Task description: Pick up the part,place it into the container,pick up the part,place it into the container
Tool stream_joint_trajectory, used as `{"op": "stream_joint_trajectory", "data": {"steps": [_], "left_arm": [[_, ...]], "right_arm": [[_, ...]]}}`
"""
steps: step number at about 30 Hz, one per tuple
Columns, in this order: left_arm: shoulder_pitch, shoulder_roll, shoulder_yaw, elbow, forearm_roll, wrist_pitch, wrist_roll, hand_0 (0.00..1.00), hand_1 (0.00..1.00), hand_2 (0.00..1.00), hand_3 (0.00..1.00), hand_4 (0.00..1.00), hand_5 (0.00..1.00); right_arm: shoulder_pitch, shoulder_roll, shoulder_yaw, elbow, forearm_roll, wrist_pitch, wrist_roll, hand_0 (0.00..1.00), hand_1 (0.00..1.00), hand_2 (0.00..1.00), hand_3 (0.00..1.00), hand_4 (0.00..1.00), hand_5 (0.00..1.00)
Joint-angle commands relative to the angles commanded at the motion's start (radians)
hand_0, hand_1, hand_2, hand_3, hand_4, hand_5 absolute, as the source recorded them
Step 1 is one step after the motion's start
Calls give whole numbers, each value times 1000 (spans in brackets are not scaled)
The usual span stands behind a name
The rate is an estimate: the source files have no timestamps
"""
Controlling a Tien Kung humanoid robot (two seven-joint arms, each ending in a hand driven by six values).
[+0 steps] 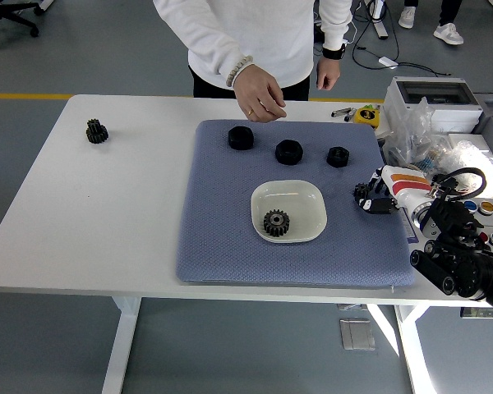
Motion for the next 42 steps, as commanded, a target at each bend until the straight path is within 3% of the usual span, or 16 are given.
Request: {"op": "stream_joint_trajectory", "data": {"steps": [10, 11, 22, 23, 25, 42], "left_arm": [[4, 0, -6, 0, 11, -2, 3, 631, 644, 635, 564, 629, 558], [4, 0, -6, 0, 13, -2, 3, 631, 643, 635, 564, 631, 561], [5, 0, -8, 0, 17, -2, 3, 630, 643, 636, 564, 630, 560], [5, 0, -8, 0, 17, -2, 3, 630, 643, 635, 564, 630, 560], [4, 0, -6, -1, 16, -3, 3, 630, 643, 635, 564, 630, 560], [2, 0, -4, -1, 13, -3, 2, 630, 643, 636, 564, 630, 559]], "right_arm": [[-1, 2, 0, 0, 3, -5, 3, 362, 552, 628, 542, 823, 462], [-1, 2, 0, 1, 4, -6, 5, 398, 581, 673, 549, 833, 462], [2, 4, -26, 21, 21, -29, 17, 423, 600, 685, 569, 840, 457], [3, 4, -28, 22, 21, -30, 16, 440, 607, 688, 615, 861, 467], [6, 4, -30, 23, 19, -32, 15, 440, 607, 688, 615, 861, 467], [12, 0, -15, 14, 6, -21, 14, 441, 607, 690, 625, 882, 476]]}}
